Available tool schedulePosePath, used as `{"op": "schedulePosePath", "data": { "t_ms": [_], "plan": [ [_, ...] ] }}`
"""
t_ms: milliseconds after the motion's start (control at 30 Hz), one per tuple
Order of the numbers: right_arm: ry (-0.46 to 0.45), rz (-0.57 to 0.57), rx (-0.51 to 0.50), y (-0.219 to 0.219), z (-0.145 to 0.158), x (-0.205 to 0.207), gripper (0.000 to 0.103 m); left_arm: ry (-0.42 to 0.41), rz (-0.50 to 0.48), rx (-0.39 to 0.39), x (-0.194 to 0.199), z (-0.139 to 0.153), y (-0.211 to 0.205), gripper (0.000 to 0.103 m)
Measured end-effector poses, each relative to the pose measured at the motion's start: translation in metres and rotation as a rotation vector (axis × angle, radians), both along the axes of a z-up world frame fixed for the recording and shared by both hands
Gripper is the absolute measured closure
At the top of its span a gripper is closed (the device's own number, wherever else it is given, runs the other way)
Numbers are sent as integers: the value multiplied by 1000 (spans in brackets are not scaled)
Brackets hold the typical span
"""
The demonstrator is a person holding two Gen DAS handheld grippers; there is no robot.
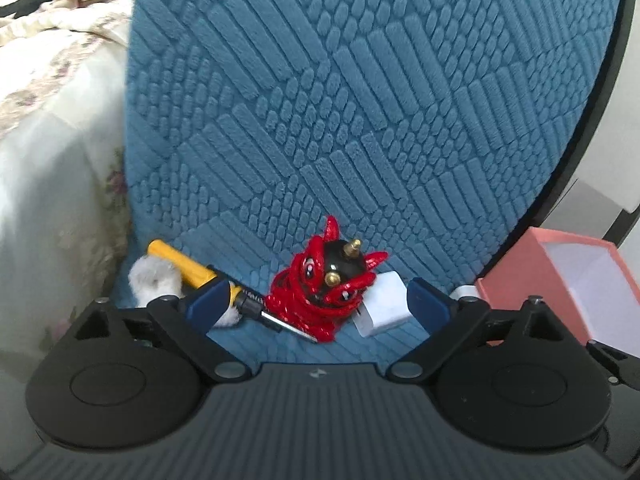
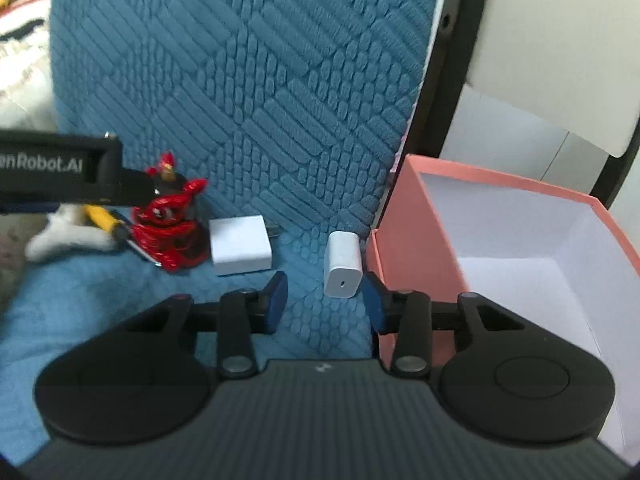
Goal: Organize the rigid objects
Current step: 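Grasp the red devil figurine with the left gripper while the right gripper grasps the small white plug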
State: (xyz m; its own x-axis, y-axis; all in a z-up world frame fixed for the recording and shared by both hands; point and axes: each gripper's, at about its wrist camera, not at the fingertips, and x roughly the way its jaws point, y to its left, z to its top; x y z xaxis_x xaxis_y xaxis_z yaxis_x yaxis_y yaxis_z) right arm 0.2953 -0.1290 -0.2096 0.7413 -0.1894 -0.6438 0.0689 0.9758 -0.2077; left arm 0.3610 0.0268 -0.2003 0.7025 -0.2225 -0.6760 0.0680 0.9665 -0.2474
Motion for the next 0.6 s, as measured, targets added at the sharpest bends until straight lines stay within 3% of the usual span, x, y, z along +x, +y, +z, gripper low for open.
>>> {"op": "schedulePosePath", "data": {
  "t_ms": [300, 600],
  "plan": [
    [-11, -52, -128, 7, -36, 30, 65, -1, -100, 89, 41, -19, -13, 15],
    [17, -58, -205, 10, -58, 53, 69, 22, -138, 94, 67, -38, -20, 33]
  ]
}}
